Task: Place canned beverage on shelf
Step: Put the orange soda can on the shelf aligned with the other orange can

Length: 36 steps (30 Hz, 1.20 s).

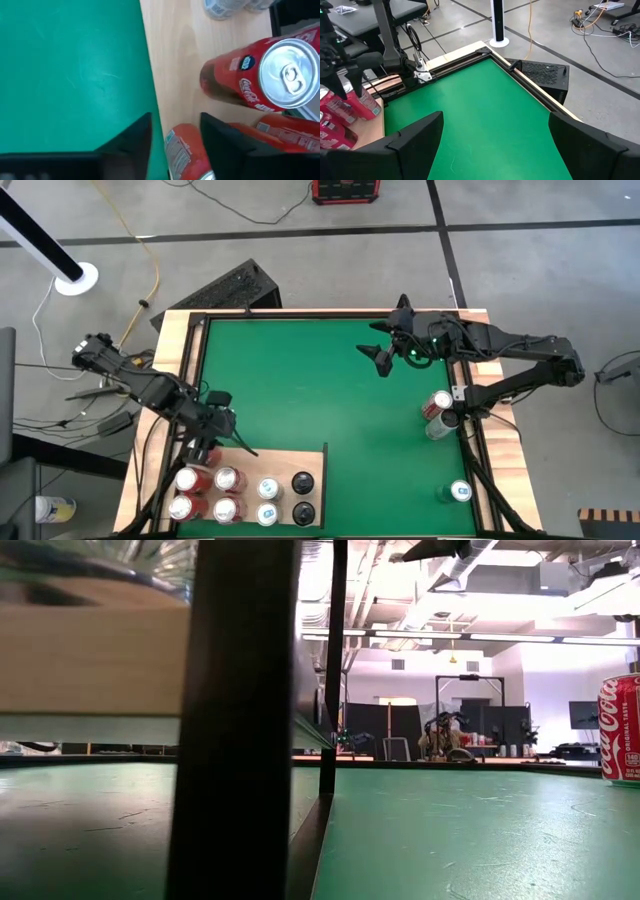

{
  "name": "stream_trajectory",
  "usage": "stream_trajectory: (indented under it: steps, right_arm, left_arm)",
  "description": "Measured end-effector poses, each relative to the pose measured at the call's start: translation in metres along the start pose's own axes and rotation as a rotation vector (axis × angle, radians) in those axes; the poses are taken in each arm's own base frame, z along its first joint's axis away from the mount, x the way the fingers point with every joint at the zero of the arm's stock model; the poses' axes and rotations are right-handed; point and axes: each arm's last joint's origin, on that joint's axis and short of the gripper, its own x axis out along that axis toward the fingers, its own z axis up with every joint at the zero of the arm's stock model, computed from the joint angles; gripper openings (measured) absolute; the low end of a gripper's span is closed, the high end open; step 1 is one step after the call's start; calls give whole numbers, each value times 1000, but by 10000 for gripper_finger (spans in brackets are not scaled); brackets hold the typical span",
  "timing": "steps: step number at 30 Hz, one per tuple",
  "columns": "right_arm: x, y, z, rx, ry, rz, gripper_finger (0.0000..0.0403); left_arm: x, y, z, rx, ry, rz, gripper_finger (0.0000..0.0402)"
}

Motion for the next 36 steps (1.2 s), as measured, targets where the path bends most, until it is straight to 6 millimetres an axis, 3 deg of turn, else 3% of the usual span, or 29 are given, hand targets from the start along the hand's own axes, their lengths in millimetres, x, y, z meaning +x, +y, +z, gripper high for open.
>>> stream_trajectory:
  steps: [7,19,36]
  right_arm:
    - [0,0,0,0,0,0,384]
    - [-1,2,-1,13,2,11,384]
    - [-1,2,-1,22,3,9,384]
  left_arm:
    - [0,2,0,28,6,-16,10]
    - [25,3,-10,-3,63,-58,0]
    - [25,3,-15,-67,118,-82,0]
